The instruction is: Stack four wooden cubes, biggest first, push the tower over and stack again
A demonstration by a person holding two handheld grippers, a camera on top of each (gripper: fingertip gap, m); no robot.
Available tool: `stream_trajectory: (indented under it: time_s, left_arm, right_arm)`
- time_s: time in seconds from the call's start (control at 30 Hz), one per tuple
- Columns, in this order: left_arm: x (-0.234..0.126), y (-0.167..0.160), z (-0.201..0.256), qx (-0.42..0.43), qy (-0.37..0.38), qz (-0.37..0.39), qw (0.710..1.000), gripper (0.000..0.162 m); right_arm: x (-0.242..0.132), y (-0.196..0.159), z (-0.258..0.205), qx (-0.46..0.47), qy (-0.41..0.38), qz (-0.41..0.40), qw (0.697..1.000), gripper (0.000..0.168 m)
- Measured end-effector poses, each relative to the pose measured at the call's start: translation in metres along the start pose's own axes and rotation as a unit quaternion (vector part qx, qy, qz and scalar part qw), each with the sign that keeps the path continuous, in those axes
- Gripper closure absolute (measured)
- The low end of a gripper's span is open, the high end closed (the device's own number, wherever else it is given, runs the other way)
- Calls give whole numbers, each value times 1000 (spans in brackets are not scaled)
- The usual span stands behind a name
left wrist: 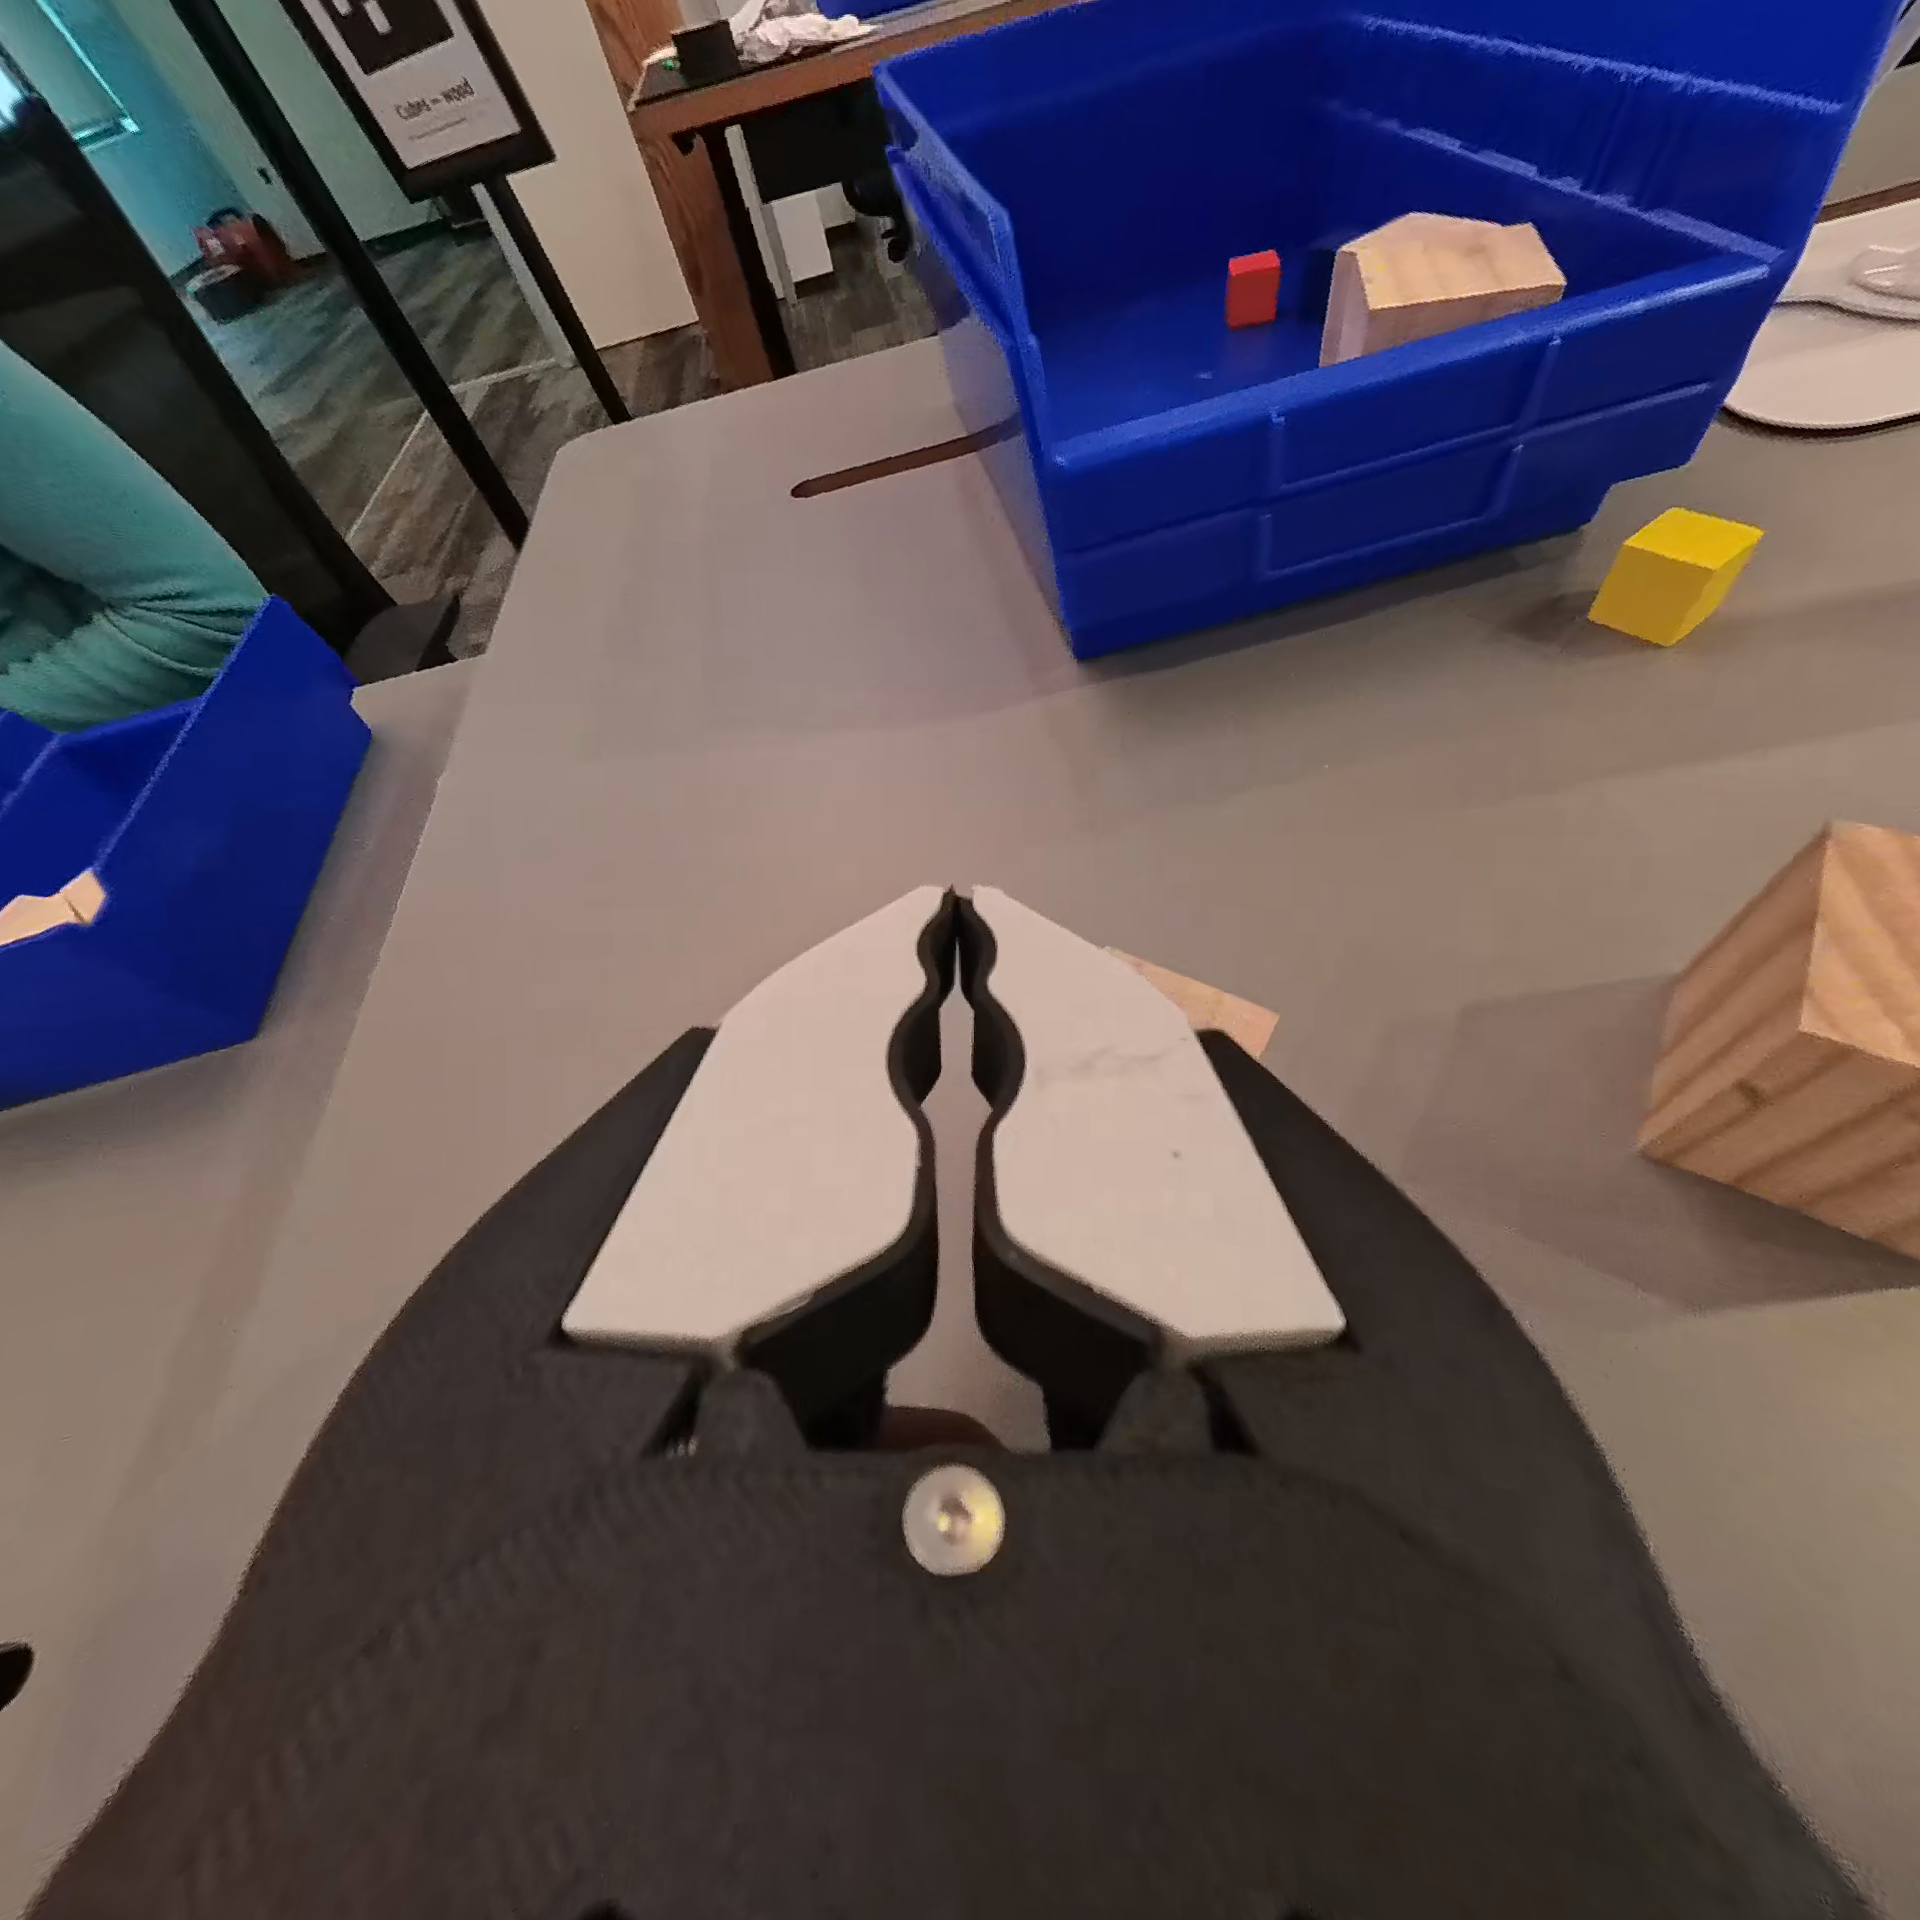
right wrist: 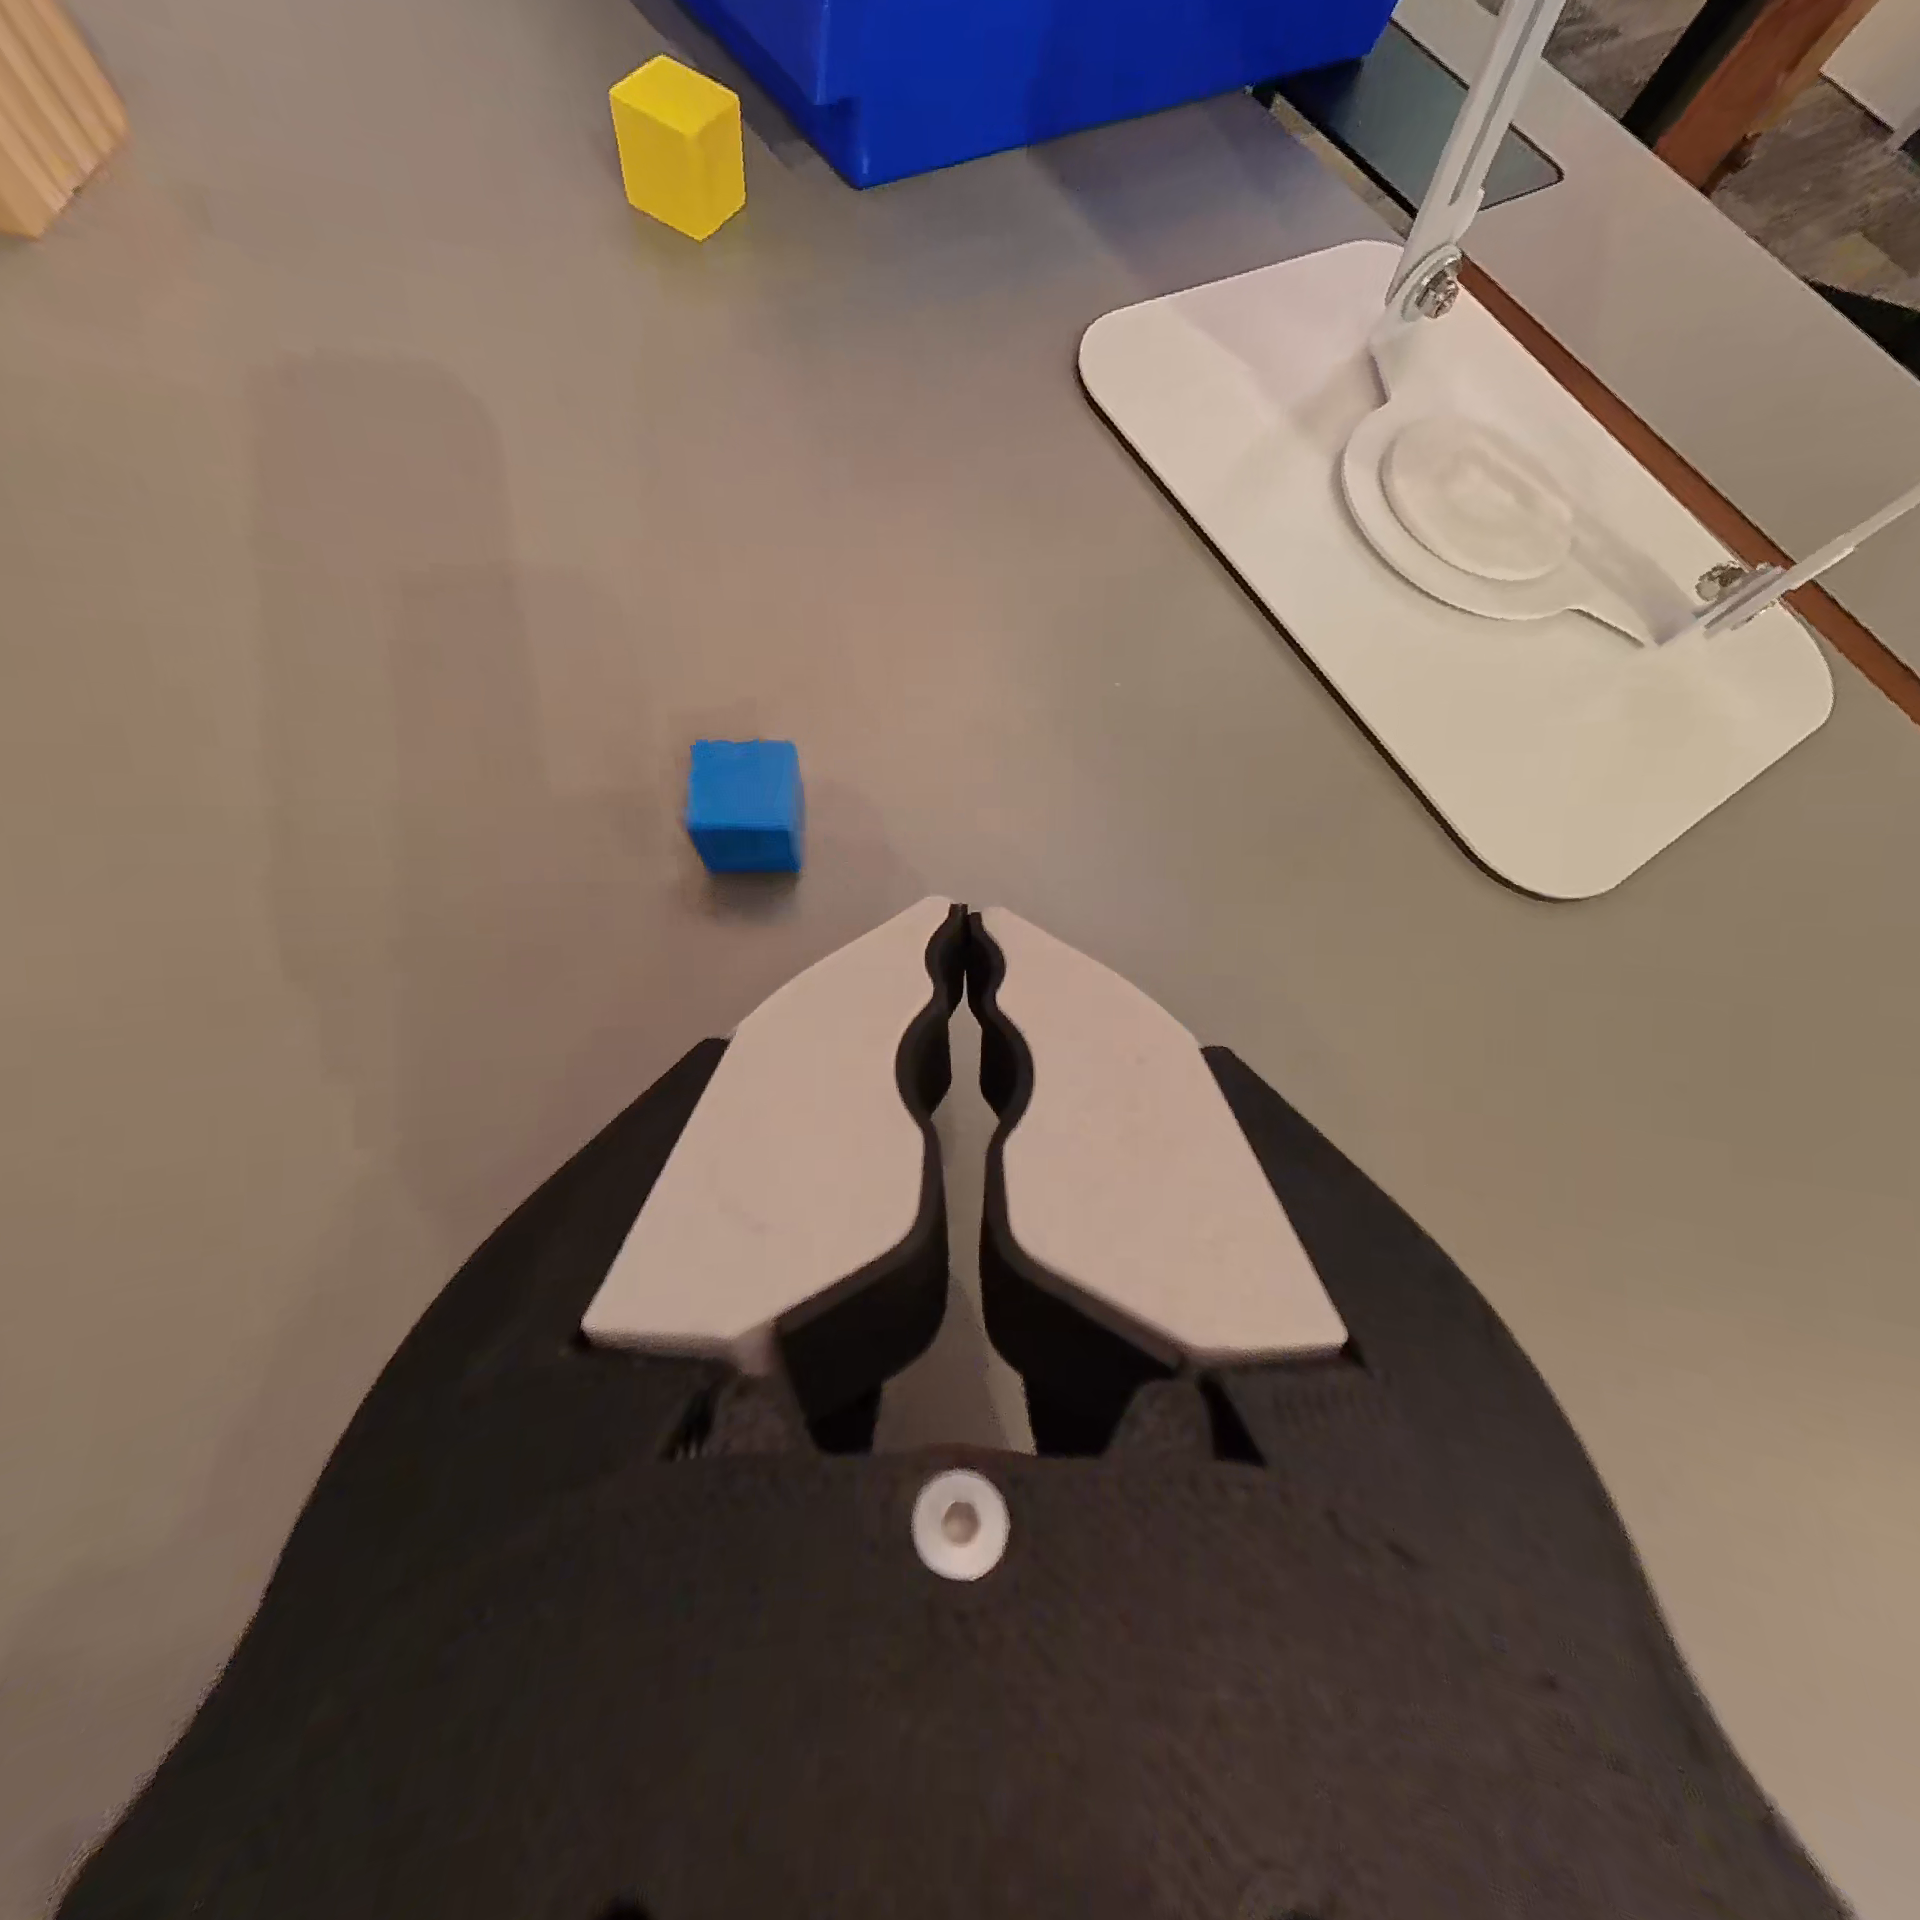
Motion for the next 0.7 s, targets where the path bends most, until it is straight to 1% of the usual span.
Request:
stream_trajectory:
  time_s: [0.1,0.2,0.23,0.27,0.3,0.33,0.37,0.4,0.43,0.5,0.57,0.6,0.63,0.7]
  left_arm:
    - [-13,9,-4,-1,-23,28,999,162]
    - [-35,22,25,16,-103,54,993,160]
    - [-41,24,40,30,-130,58,989,154]
    - [-48,23,57,50,-163,60,983,144]
    - [-51,20,73,73,-186,50,979,127]
    - [-52,13,87,96,-204,29,974,104]
    - [-54,6,101,117,-230,5,966,86]
    - [-54,2,113,126,-244,-4,962,74]
    - [-53,1,122,129,-253,-6,959,68]
    - [-49,-9,140,144,-275,-37,950,70]
    - [-42,-22,152,178,-281,-70,941,76]
    - [-41,-25,156,192,-285,-79,936,82]
    - [-40,-23,160,195,-288,-76,934,94]
    - [-37,-20,166,193,-291,-76,934,104]
  right_arm:
    - [-3,-6,4,3,6,0,1000,168]
    - [-4,-12,8,11,14,0,1000,168]
    - [-5,-13,8,13,18,3,1000,168]
    - [-5,-14,9,14,18,2,1000,168]
    - [-6,-15,10,13,17,-2,1000,168]
    - [-6,-16,11,12,17,-5,1000,168]
    - [-6,-18,11,13,20,-5,1000,168]
    - [-6,-18,11,14,23,-5,1000,168]
    - [-6,-19,10,14,24,-6,1000,168]
    - [-5,-20,9,11,29,-6,999,168]
    - [-5,-20,8,13,36,-5,999,168]
    - [-5,-20,7,13,39,-5,999,168]
    - [-4,-21,7,13,42,-5,999,168]
    - [-4,-22,6,16,50,-5,999,168]
Point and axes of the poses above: each gripper's, where its closed fingertips meet, x out along the fingers, y out of its top, z = x × y across the jaws, the point moved 3 cm from there along -x, back along the fingers, and after that the axes turned 15 degrees about y, right-handed, at the moved point
